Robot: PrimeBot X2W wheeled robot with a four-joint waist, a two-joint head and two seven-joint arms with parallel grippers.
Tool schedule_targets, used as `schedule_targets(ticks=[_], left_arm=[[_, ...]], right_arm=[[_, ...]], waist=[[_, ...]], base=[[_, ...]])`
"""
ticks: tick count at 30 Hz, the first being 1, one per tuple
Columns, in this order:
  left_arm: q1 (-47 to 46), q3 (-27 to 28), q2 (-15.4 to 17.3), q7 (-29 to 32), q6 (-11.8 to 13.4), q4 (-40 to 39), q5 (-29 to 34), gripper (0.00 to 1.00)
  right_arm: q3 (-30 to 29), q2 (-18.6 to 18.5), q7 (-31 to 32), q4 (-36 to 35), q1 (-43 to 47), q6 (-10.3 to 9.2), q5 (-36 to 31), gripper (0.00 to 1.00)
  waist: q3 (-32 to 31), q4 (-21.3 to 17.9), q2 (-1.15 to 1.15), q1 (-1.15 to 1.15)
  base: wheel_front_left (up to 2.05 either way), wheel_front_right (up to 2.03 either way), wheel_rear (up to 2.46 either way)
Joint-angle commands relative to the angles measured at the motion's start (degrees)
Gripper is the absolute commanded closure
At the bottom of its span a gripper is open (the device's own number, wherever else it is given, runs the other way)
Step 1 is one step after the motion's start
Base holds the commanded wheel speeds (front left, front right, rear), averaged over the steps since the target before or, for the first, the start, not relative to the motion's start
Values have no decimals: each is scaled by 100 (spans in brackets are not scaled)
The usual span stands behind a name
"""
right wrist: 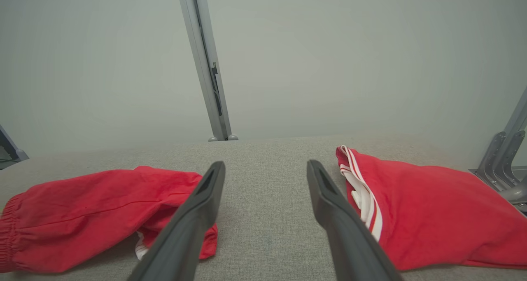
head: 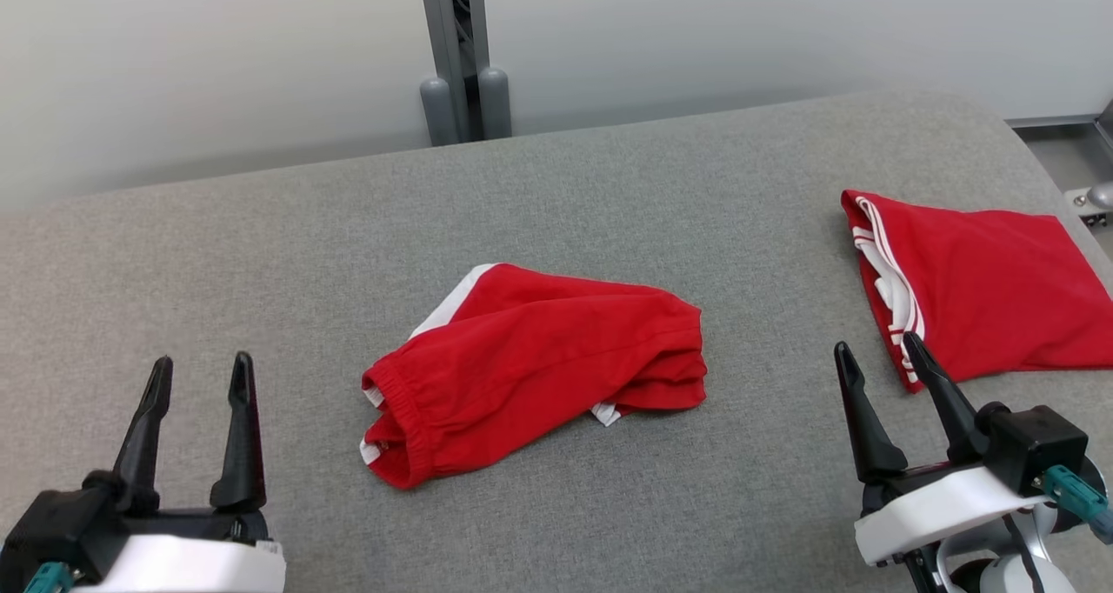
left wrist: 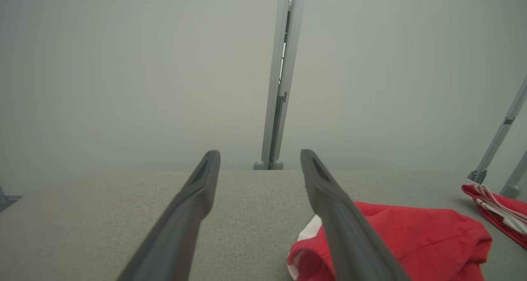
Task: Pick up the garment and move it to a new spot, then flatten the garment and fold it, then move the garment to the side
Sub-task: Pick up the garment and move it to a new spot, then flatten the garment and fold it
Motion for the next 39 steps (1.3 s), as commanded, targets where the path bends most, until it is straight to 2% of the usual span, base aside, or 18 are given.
schedule_targets(ticks=[1,7,14,39], left_arm=[[102,56,27,-49,-55,-16,-100,0],[303,187,139,-111,-210,96,-227,0],[619,193,234,-125,-248,211,-201,0],[692,120,355,135,-69,63,-202,0]], right_arm=[[-24,-31,17,13,113,-1,-7,0],[-28,-30,48,-5,226,-1,-55,0],[-162,-31,108,-120,410,0,-113,0],[-161,-31,251,-276,577,0,-53,0]], waist=[[-83,23,0,0],[-237,41,0,0],[-446,47,0,0],[-570,114,0,0]], base=[[0,0,0],[0,0,0],[0,0,0],[0,0,0]])
